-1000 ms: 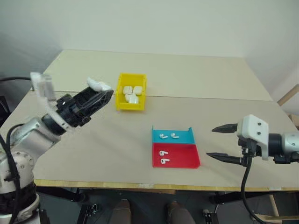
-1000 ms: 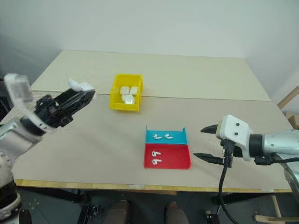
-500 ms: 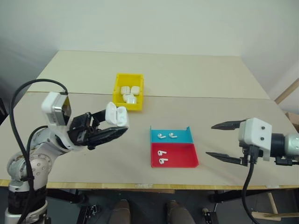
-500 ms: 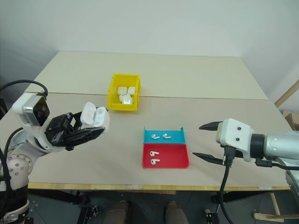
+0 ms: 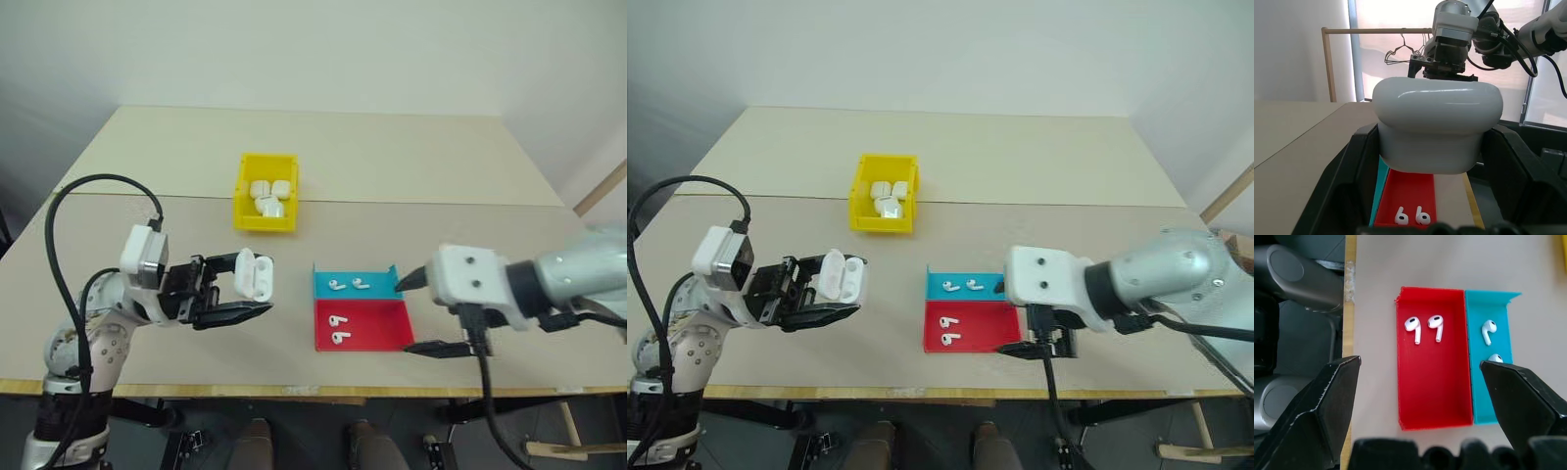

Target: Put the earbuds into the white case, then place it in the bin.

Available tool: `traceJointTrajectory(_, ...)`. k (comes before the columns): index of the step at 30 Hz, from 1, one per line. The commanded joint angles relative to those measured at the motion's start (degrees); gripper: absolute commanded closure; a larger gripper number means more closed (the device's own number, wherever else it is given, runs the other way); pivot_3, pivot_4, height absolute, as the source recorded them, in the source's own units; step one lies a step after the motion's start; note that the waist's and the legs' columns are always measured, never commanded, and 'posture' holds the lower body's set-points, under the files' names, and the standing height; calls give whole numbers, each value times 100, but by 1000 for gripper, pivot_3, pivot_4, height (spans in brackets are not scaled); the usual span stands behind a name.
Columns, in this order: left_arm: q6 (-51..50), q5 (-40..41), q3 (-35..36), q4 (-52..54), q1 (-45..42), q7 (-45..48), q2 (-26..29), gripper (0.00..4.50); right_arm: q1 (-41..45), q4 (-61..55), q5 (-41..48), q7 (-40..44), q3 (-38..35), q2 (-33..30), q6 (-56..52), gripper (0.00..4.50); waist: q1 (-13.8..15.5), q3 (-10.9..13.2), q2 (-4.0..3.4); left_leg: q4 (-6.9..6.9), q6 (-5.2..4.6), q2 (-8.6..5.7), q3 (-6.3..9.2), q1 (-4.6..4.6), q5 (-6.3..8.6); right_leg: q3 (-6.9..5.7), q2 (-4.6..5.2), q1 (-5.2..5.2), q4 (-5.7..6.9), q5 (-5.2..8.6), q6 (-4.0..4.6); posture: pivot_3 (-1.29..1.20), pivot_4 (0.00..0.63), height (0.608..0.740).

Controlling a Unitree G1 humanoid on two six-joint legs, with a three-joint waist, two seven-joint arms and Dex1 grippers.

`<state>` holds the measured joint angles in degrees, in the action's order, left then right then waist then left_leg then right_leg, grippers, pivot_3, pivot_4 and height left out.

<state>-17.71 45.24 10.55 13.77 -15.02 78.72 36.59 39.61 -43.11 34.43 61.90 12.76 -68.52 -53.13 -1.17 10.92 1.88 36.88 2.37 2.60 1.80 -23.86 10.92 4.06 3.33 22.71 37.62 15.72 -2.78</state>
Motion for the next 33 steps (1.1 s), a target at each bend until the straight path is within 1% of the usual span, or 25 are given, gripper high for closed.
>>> traceJointTrajectory(1, 293, -172, -48, -17, 154, 218, 64, 1669, 563, 14, -428, 59, 729, 310, -192, 377, 1, 0, 0, -1, 0, 1, 0, -6, 0, 0, -1, 6, 2, 0, 1, 0, 150, 740)
traceJointTrajectory(2, 320, -175, -47, -3, 214, 255, 63, 1669, 698, 39, -590, 78, 963, 412, -186, 611, -7, 0, 0, -1, 0, 0, 0, -9, 0, 1, -1, 11, 3, -1, 1, 0, 150, 740)
traceJointTrajectory(5, 326, -172, -42, 128, 358, 292, 106, 1669, 967, 146, -1160, 42, 1602, 661, -136, 1607, -2, -1, -1, 3, -1, 0, 0, -46, 0, 2, -1, 55, 20, -4, 6, 0, 150, 740)
traceJointTrajectory(7, 319, -164, -17, 241, 417, 275, 151, 1669, 1094, 235, -1464, 77, 1901, 785, -85, 1607, 19, -1, -1, 3, -2, -1, 0, -47, 1, 2, 0, 57, 26, -4, 6, 0, 150, 740)
traceJointTrajectory(12, 259, -53, 58, 485, 570, 175, 195, 1669, 1257, 356, -1870, 264, 2303, 1102, 54, 1607, 19, -1, -1, 4, -2, -1, 0, -44, 1, 1, 0, 54, 27, -4, 6, 0, 150, 740)
traceJointTrajectory(15, 397, -275, -3, 537, 687, 116, 218, 1669, 1334, 486, -2084, 236, 2493, 1446, 89, 1607, -12, -1, -1, 4, -2, 1, 0, -41, 1, 2, -3, 56, 36, -4, 7, 0, 150, 740)
traceJointTrajectory(18, 460, -318, -3, 523, 724, 93, 205, 1669, 1378, 576, -2261, 225, 2575, 1660, 88, 2211, -14, -1, -2, 4, -2, 4, 1, -39, 0, 1, -7, 56, 39, -5, 9, 0, 150, 740)
traceJointTrajectory(20, 445, -280, 30, 542, 736, 100, 217, 1669, 1410, 587, -2303, 304, 2593, 1719, 74, 2856, -12, -1, -2, 5, -2, 4, 1, -38, 0, 1, -7, 55, 39, -5, 9, 0, 150, 740)
traceJointTrajectory(24, 420, -198, 65, 556, 760, 164, 236, 1669, 1491, 585, -2499, 556, 2832, 1730, 201, 2856, -4, -1, -2, 5, -2, 4, 1, -38, 0, -1, -7, 55, 38, -5, 9, 0, 150, 740)
traceJointTrajectory(27, 480, -284, 24, 531, 830, 246, 287, 1669, 1573, 660, -2730, 637, 3021, 1802, 258, 2856, -8, -1, -2, 5, -2, 4, 1, -38, 0, 0, -6, 55, 38, -5, 10, 0, 150, 740)
traceJointTrajectory(33, 549, -274, 49, 444, 922, 359, 337, 1669, 1874, 878, -3215, 842, 3534, 2069, 283, 2856, -41, -1, -3, 5, -2, 9, 1, -35, 0, -1, -11, 56, 41, -6, 12, 0, 150, 740)
